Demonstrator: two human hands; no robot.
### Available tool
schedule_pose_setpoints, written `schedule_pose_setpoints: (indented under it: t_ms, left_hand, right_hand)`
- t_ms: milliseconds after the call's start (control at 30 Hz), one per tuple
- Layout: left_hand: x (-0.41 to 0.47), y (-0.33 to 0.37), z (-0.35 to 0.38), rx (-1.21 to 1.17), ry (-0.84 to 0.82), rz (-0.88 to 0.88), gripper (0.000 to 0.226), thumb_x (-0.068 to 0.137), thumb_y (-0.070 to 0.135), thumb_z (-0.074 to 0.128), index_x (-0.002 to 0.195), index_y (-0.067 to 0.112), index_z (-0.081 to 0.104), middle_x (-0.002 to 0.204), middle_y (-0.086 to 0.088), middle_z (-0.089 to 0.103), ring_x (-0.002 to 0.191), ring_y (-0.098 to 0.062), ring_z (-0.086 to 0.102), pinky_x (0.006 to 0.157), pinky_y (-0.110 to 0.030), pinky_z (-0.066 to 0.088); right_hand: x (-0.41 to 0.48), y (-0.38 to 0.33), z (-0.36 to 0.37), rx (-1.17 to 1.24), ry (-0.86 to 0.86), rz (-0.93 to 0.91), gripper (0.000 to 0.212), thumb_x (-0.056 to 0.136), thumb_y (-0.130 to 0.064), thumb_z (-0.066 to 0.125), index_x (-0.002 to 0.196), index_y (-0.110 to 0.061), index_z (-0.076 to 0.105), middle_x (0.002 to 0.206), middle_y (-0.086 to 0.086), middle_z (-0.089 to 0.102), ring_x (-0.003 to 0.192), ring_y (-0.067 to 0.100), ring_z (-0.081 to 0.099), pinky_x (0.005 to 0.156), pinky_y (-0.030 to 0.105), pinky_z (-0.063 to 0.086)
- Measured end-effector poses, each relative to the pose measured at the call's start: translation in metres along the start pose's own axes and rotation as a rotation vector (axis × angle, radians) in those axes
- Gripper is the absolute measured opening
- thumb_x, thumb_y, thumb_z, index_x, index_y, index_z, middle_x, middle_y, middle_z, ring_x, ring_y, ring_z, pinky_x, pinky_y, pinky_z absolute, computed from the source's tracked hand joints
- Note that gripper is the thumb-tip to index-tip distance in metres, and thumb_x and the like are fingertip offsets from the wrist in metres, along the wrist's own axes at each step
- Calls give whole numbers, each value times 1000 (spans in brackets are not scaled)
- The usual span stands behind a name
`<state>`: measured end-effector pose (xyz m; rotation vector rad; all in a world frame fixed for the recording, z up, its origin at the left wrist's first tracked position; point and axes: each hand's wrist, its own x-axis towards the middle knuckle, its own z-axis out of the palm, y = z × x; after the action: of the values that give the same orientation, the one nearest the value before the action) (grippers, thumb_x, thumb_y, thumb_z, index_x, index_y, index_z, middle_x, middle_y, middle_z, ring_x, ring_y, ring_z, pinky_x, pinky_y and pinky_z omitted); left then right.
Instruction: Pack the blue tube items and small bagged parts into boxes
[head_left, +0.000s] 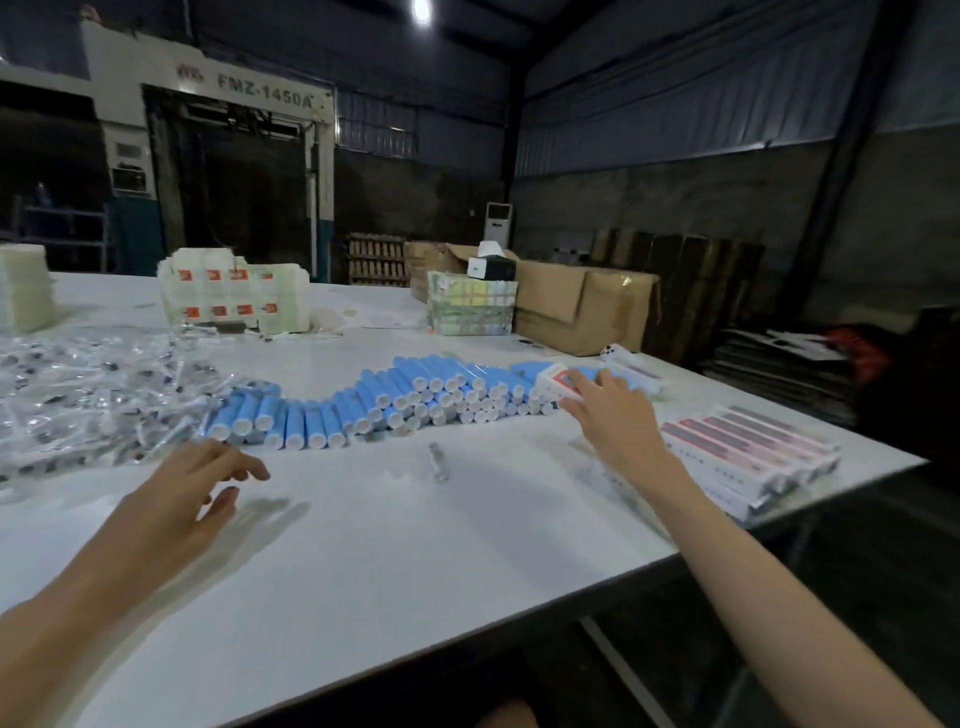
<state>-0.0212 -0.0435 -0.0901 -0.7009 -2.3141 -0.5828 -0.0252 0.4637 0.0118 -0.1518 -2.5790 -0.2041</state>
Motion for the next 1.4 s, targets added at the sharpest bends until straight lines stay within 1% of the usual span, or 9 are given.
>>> schedule_pose_setpoints:
  t_ms: [167,400,567,700,800,933,1233,1333,1400]
  left_hand:
    - [0,-2,-2,18,3,19,55,93,-7,67,113,45,67,114,35,51,112,-6,57,73,-39,58]
    - [-2,5,-8,12,-30,5,62,94,-5,68,114,54,63,115,34,52,113,-9,57,73,-39,58]
    - [-5,10,-12,0,-29,-24,61,93,-8,69,112,49,66,114,31,53,115,-5,55,75,-38,58]
    - [-6,17,-15,-15,-36,-50,51,94,-9,68,111,39,71,114,26,56,114,-10,56,77,-42,59]
    - [-6,22,-17,-22,-52,-77,48,95,-11,65,111,33,73,115,21,58,112,-15,56,79,-45,58]
    - [-6,24,-18,-32,-56,-96,46,96,-9,66,110,34,73,115,22,57,115,-6,52,79,-40,55]
    - [-6,20,-19,-21,-86,-97,47,98,-3,67,111,42,70,114,25,54,116,-2,51,77,-36,55]
    - [-6,23,-19,-36,-108,-107,36,103,9,66,112,43,69,115,24,57,115,-4,53,76,-28,52]
    - [-7,25,-21,-44,-88,-140,11,106,33,63,112,40,69,118,20,60,114,-4,56,75,-26,49]
  right_hand:
    - [-33,58,0,-112,-77,89,48,110,-48,38,154,-27,38,146,11,51,133,31,49,107,48,46]
    - [-64,62,10,-281,-92,85,55,108,-57,39,153,-26,38,150,6,49,137,27,46,113,42,40]
    - [-70,55,13,-375,-128,72,57,105,-48,53,155,-26,38,155,10,43,143,31,41,116,46,37]
    - [-77,56,18,-396,-137,65,62,100,-38,61,155,-27,34,160,11,36,148,33,34,118,50,32]
    - [-81,56,18,-392,-106,72,55,100,-34,60,151,-25,41,157,10,38,144,32,38,117,50,34]
    - [-80,57,22,-438,-132,15,44,99,-31,62,142,-24,52,150,7,46,137,27,44,114,46,36]
    - [-76,49,25,-397,-107,33,45,106,-37,51,147,-21,44,150,6,45,136,25,46,113,41,41]
    - [-63,24,17,-269,-53,34,45,110,-45,38,147,-19,43,148,7,47,133,25,49,110,41,43]
    - [-51,-5,12,-138,-30,-10,43,111,-42,36,144,-17,48,143,8,53,127,25,54,105,40,46]
